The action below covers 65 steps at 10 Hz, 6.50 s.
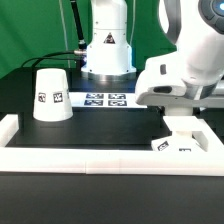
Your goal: Assemble lamp
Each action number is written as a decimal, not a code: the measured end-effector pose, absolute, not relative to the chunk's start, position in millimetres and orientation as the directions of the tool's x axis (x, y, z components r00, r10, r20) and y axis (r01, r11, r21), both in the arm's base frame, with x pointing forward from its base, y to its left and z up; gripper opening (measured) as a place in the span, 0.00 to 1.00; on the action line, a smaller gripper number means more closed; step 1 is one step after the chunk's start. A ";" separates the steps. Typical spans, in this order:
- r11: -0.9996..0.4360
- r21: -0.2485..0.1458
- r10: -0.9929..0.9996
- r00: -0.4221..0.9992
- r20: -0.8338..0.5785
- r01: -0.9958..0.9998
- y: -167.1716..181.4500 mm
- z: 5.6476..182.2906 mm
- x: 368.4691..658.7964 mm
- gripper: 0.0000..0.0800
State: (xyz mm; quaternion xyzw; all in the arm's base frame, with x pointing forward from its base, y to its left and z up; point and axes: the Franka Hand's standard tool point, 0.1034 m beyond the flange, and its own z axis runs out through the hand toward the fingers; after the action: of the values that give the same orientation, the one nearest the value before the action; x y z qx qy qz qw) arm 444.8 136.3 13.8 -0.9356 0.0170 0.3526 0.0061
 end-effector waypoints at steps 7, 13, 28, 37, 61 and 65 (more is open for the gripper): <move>-0.999 0.003 -0.034 0.750 -0.661 -0.043 133.8 16.4 447.2 0.72; -0.997 -0.048 -0.015 0.772 -0.635 -0.059 102.1 110.8 502.0 0.72; -0.994 -0.101 0.052 0.998 -0.042 0.048 83.3 133.0 566.9 0.72; -0.997 -0.063 0.014 0.883 0.468 0.049 75.9 156.1 601.6 0.72; -0.995 -0.060 0.039 0.852 0.523 0.082 97.9 134.1 617.7 0.72; -0.995 -0.058 0.040 0.850 0.526 0.082 98.3 122.5 615.9 0.72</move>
Offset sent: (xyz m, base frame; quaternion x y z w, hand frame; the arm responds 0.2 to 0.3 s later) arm 0.0000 0.0000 0.0000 0.0000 0.0000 0.0000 1.0000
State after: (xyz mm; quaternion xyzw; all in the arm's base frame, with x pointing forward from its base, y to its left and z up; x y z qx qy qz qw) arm 615.9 98.3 122.5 -0.9609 -0.0316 -0.2722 0.0390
